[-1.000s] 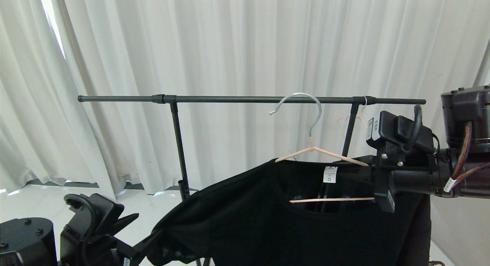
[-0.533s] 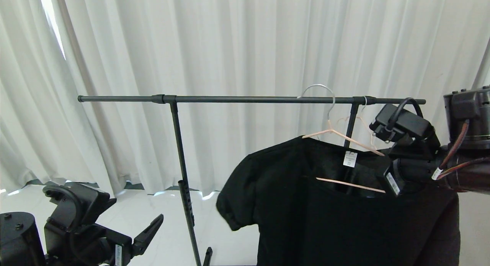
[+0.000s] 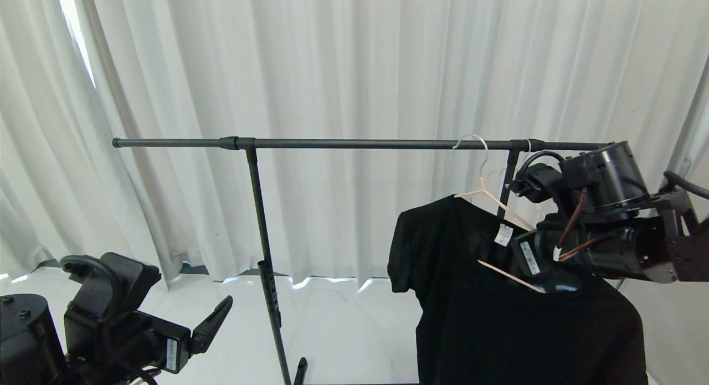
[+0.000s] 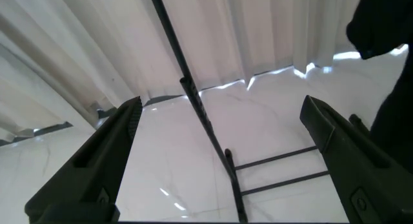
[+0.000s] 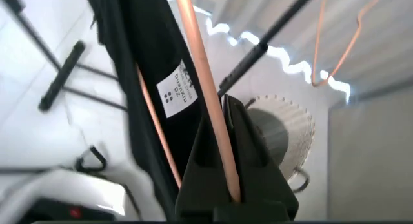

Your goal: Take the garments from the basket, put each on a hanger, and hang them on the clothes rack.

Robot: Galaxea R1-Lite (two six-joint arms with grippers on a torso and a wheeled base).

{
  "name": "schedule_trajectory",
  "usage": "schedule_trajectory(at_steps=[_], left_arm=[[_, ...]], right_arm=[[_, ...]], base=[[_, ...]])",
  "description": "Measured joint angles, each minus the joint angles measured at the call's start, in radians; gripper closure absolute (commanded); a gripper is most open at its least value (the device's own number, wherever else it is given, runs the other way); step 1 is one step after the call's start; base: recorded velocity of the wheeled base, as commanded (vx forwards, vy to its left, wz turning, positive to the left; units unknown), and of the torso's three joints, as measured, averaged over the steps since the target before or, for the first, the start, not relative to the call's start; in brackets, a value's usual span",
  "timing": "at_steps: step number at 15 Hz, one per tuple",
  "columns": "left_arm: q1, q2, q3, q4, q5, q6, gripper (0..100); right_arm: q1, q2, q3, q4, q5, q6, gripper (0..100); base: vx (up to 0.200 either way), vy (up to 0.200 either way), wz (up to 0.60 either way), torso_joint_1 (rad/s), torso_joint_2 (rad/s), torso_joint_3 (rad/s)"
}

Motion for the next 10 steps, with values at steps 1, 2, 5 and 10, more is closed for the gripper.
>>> schedule_trajectory(at_steps=[1, 2, 5, 10], left_arm=[[0.0, 0.0, 0.0, 0.0, 0.0, 0.001, 0], [0.0, 0.0, 0.0, 0.0, 0.0, 0.013, 0], [-0.001, 0.001, 0.001, 0.0, 0.0, 0.037, 0], [-0.008, 0.001, -0.003, 0.0, -0.004, 0.04, 0]], right_arm=[[0.013, 0.028, -0.043, 0.012, -0.037, 0.052, 100], [0.026, 0.056, -0.085, 0.019, -0.054, 0.083, 100], [0.046, 0.107, -0.16, 0.021, -0.061, 0.096, 100], [0.049, 0.131, -0.237, 0.015, -0.056, 0.1, 100]], base=[[0.0, 0.0, 0.0, 0.0, 0.0, 0.0], [0.0, 0.0, 0.0, 0.0, 0.0, 0.0], [0.0, 0.0, 0.0, 0.0, 0.0, 0.0], [0.12, 0.0, 0.0, -0.001, 0.0, 0.002]])
